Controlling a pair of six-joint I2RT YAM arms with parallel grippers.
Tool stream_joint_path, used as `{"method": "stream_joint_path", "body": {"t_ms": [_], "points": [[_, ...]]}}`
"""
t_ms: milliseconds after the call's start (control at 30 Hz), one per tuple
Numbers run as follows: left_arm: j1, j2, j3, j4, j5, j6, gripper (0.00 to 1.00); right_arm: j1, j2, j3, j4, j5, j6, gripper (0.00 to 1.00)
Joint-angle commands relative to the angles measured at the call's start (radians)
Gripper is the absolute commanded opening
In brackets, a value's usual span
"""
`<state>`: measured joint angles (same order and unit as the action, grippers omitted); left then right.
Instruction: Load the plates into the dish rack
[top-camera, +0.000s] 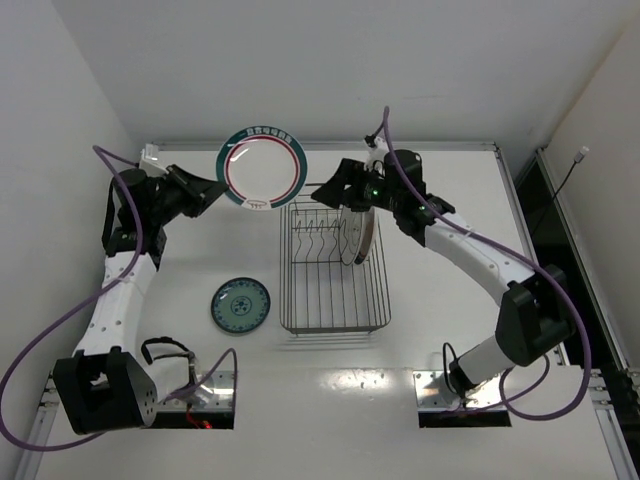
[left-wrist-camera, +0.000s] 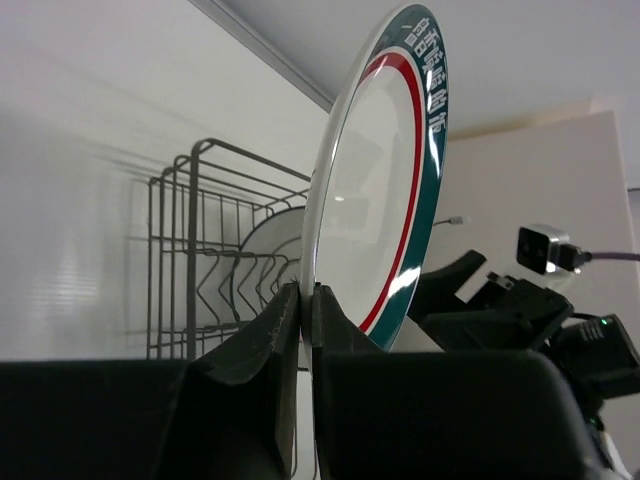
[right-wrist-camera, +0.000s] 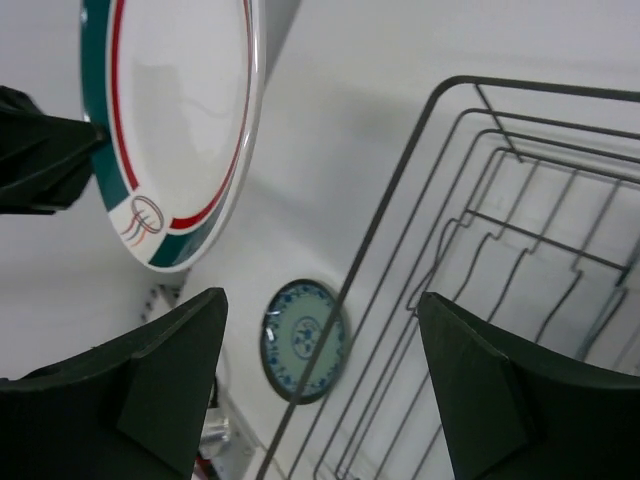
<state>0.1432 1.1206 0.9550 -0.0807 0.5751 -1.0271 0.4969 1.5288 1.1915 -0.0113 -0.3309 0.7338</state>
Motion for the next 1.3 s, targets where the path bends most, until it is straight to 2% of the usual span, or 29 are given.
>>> {"method": "stream_joint_path", "body": {"t_ms": [0,167,233,267,367,433,467,500,533,600,633,667,700,733,767,800,833,867,900,967,1033,1100,1267], "points": [[-0.016,-0.036,0.007,0.156,0.085,-0.076,0.0,-0.014,-0.019,-0.067,0.316,-0.166,0.17,0.75],[-0.048,-0.036,-0.015,0.189,0.094,-0.111,0.0,-0.035,0.005,-0.086,0.468,-0.201,0.272,0.75],[-0.097,-0.036,-0.024,0.19,0.079,-0.12,0.0,-0.035,0.021,-0.072,0.481,-0.212,0.282,0.7],[-0.114,-0.036,-0.033,0.19,0.068,-0.12,0.0,-0.035,0.034,-0.072,0.5,-0.221,0.292,0.65],[-0.177,-0.036,-0.044,0.231,0.042,-0.151,0.0,-0.044,0.045,-0.072,0.513,-0.221,0.315,0.59],[-0.22,-0.027,-0.056,0.231,0.023,-0.16,0.0,-0.044,0.045,-0.072,0.513,-0.221,0.315,0.49],[-0.231,-0.027,-0.056,0.231,0.014,-0.16,0.0,-0.044,0.045,-0.072,0.513,-0.221,0.315,0.4],[-0.241,-0.027,-0.056,0.24,0.014,-0.16,0.0,-0.044,0.045,-0.072,0.501,-0.221,0.315,0.27],[-0.251,-0.016,-0.056,0.24,0.014,-0.16,0.0,-0.053,0.045,-0.072,0.501,-0.233,0.315,0.03],[-0.263,-0.004,-0.045,0.219,0.014,-0.131,0.01,-0.054,0.018,-0.072,0.456,-0.223,0.302,0.0],[-0.263,-0.004,-0.036,0.193,0.014,-0.11,0.08,-0.064,0.001,-0.072,0.439,-0.211,0.293,0.0],[-0.263,0.007,-0.021,0.155,-0.001,-0.079,0.39,-0.064,-0.016,-0.072,0.339,-0.191,0.274,0.0],[-0.263,0.022,-0.001,0.103,-0.017,-0.041,0.57,-0.064,-0.038,-0.052,0.277,-0.13,0.248,0.0],[-0.263,0.031,0.058,-0.054,-0.046,0.06,0.71,-0.064,-0.062,-0.006,0.199,-0.081,0.171,0.0],[-0.263,0.041,0.097,-0.144,-0.09,0.115,0.94,-0.064,-0.084,0.04,0.092,-0.016,0.121,0.0],[-0.263,0.05,0.135,-0.23,-0.21,0.169,1.0,-0.064,-0.107,0.093,-0.146,0.147,0.066,0.0],[-0.263,0.062,0.204,-0.375,-0.287,0.252,1.0,-0.035,-0.107,0.217,-0.264,0.243,-0.041,0.0],[-0.263,0.062,0.23,-0.433,-0.439,0.278,1.0,-0.02,-0.098,0.276,-0.368,0.406,-0.077,0.0],[-0.263,0.062,0.249,-0.474,-0.508,0.298,1.0,-0.02,-0.07,0.328,-0.536,0.473,-0.124,0.0],[-0.263,0.03,0.261,-0.543,-0.674,0.309,1.0,0.017,-0.039,0.453,-0.698,0.647,-0.161,0.0],[-0.263,-0.026,0.234,-0.567,-0.757,0.294,1.0,0.057,-0.006,0.505,-0.745,0.755,-0.2,0.0],[-0.263,-0.068,0.206,-0.576,-0.858,0.285,1.0,0.08,0.034,0.541,-0.803,0.788,-0.22,0.0],[-0.263,-0.119,0.159,-0.638,-0.96,0.251,1.0,0.184,0.235,0.658,-0.963,0.969,-0.241,0.0]]}}
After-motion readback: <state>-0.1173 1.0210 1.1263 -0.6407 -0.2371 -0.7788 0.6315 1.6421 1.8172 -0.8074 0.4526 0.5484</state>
